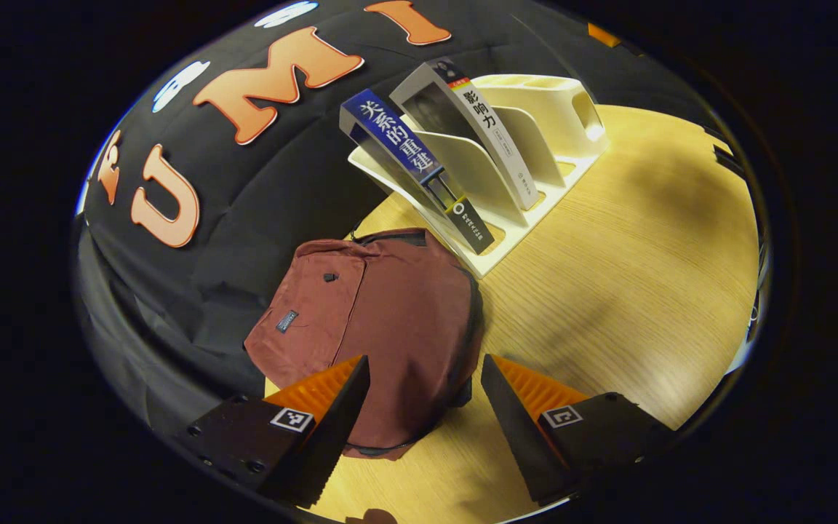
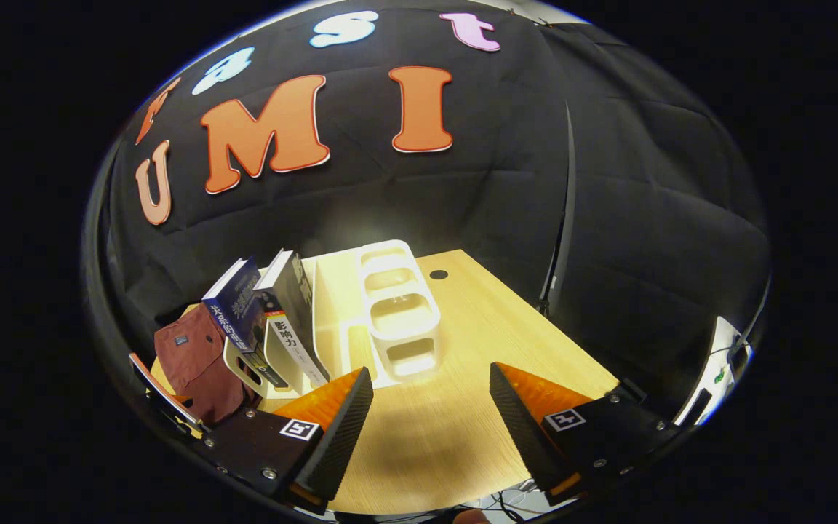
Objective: Open the schoolbag, grab two books from the bookshelf and put them into the schoolbag.
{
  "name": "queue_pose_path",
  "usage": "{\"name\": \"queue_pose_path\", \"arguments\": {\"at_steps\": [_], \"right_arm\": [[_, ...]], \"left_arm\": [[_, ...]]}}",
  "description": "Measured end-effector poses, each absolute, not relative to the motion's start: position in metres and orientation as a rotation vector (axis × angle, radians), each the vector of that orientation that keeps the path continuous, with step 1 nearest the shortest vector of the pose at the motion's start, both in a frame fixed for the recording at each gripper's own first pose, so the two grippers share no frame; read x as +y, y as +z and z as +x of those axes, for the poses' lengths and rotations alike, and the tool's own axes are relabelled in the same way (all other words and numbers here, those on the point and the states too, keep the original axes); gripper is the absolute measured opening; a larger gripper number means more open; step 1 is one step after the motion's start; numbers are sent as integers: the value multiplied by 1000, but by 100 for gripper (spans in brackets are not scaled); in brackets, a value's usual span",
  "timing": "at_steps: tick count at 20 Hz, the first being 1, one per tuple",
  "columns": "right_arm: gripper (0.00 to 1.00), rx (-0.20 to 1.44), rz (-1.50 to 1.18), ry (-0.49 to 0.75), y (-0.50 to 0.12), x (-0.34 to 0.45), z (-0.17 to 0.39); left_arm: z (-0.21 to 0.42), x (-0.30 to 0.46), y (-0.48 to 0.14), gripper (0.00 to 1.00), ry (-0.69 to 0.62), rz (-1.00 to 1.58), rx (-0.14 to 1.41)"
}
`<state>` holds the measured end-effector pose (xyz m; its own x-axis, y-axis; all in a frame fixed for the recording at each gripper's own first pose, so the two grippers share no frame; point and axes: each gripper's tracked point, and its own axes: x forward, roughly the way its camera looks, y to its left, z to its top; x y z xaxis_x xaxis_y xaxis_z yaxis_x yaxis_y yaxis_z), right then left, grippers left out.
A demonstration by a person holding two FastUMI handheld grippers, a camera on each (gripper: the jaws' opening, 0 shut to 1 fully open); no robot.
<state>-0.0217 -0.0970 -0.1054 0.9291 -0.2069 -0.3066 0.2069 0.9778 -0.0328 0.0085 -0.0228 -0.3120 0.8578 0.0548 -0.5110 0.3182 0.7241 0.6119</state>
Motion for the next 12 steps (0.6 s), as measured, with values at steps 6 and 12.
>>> {"name": "queue_pose_path", "arguments": {"at_steps": [6, 12], "right_arm": [[96, 339, 18, -209, -114, -95, -20], [97, 348, 25, -186, -115, -87, -17]], "left_arm": [[33, -9, -329, 98, -150, 760, 598], [34, -11, -341, 96, -195, 731, 659]]}}
